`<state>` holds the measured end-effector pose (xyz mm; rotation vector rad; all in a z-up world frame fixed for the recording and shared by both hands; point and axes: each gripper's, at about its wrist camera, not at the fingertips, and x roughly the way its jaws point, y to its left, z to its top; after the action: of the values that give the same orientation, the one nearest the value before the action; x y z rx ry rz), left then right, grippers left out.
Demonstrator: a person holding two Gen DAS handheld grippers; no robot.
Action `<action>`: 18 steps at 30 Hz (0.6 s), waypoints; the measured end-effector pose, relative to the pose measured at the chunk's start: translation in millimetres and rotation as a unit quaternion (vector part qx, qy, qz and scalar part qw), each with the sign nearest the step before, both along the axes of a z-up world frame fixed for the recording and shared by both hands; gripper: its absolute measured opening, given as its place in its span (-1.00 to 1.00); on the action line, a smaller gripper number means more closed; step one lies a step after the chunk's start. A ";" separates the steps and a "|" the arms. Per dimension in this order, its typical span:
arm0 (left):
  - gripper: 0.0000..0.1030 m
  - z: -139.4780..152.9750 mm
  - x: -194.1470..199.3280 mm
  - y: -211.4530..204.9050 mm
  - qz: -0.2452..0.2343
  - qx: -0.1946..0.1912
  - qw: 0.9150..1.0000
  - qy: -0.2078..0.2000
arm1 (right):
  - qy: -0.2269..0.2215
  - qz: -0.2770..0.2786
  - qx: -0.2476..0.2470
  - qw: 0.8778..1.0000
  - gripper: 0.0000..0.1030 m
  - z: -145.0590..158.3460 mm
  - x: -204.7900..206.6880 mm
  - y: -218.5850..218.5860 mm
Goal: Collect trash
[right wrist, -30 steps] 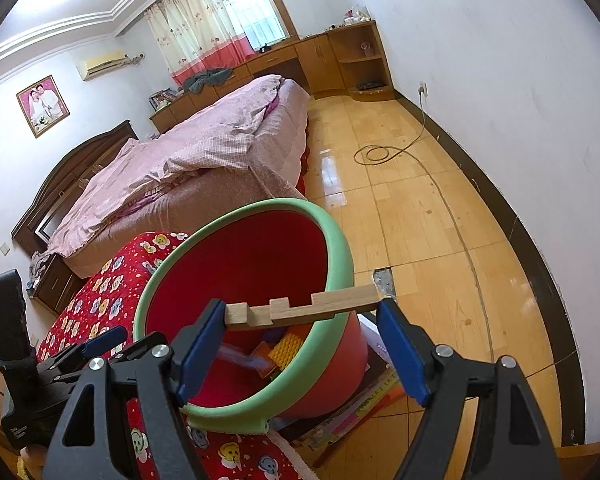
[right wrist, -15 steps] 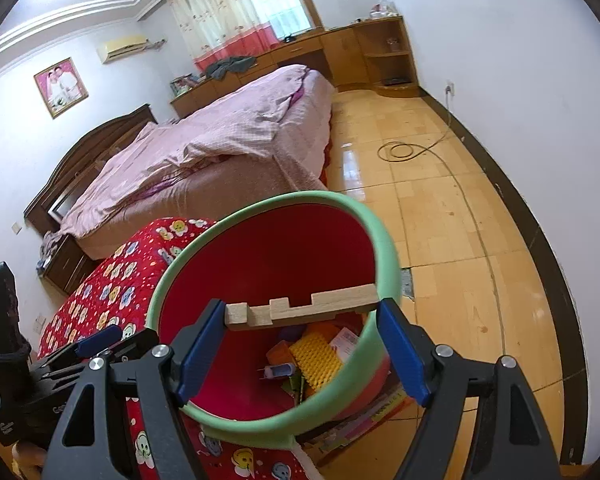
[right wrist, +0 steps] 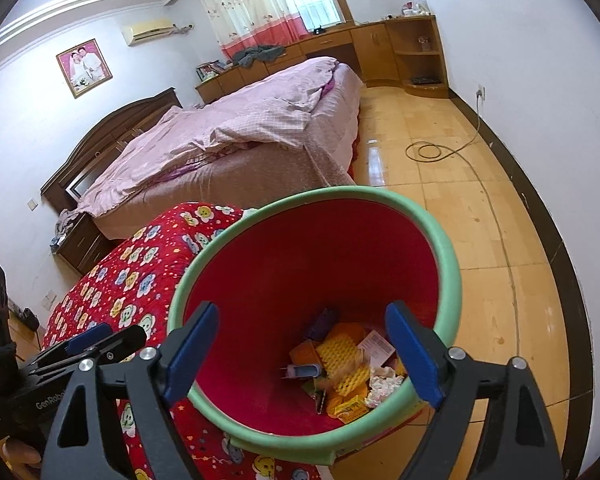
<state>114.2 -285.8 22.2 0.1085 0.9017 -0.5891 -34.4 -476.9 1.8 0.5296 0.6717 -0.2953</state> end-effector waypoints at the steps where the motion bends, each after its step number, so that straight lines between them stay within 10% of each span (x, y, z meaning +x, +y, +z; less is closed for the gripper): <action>1: 0.54 0.9 -0.6 1.1 0.001 0.000 1.000 -0.001 | -0.001 0.000 0.000 1.000 0.69 0.7 -0.7 1.2; 18: 0.54 19.0 -14.7 50.1 0.029 -0.014 0.999 -0.011 | -0.017 -0.004 -0.012 1.000 0.70 18.6 -20.6 36.9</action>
<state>99.5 -235.8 41.2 0.0639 0.8732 -0.5455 -55.1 -440.1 20.5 0.5133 0.6319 -0.2999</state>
